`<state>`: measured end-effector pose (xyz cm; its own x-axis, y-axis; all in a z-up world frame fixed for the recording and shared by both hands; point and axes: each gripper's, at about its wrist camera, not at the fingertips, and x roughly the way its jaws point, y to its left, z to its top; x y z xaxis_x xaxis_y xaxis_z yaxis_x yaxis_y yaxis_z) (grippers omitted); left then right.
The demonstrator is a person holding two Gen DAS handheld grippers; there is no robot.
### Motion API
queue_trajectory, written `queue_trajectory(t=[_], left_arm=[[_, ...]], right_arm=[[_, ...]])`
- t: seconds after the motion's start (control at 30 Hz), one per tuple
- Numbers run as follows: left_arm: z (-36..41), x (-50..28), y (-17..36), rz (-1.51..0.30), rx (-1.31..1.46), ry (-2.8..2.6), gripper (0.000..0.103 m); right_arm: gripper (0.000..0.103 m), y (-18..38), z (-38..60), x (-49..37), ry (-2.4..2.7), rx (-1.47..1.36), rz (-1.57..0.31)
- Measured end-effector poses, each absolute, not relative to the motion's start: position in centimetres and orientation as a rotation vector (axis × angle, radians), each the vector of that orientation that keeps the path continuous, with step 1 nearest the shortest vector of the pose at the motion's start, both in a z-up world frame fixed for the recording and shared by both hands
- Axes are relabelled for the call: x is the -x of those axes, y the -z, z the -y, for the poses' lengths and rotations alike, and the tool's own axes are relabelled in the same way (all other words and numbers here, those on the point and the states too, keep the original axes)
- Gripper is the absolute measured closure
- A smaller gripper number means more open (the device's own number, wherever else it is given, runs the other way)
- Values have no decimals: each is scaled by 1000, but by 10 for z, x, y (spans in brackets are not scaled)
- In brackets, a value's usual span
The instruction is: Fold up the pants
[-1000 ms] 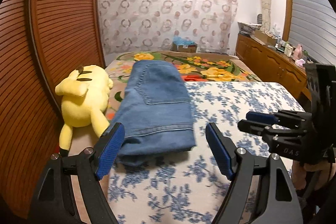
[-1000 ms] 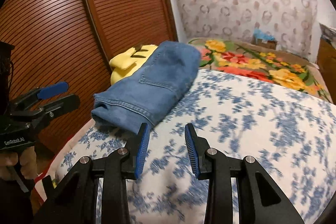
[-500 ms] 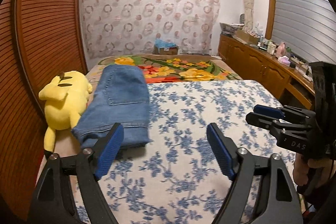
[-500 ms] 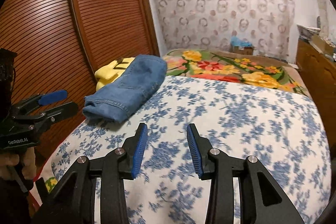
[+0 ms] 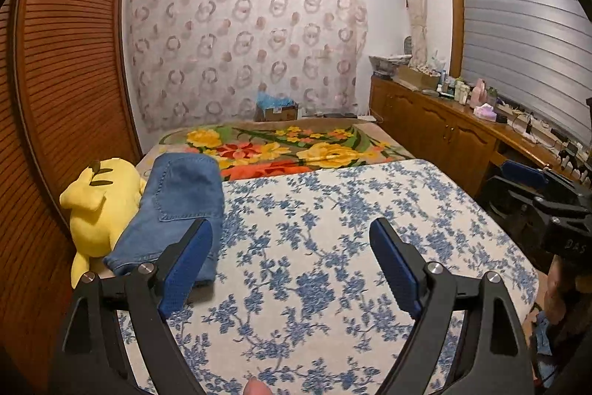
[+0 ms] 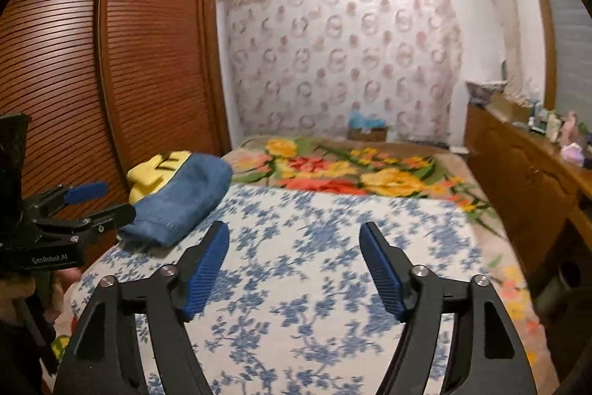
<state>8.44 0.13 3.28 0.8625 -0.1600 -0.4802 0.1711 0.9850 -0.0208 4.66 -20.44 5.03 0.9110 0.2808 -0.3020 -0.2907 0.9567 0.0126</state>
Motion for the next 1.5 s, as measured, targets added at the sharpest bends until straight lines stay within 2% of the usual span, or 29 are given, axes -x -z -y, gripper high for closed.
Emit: queue_trajectory(t=[0.33,0.57,1.5], left_arm=[[12,-75,-36,-491,-28,180,16],[13,-73,-36,-487,-25,177,16],[14,-67,-45,-473,-16,160,16]], right_arm=[[25,-49,209,-18,-254,12,-292],[25,-47,198,-41,-247,10,-299],[25,-46,204,-45,-244,0,-292]])
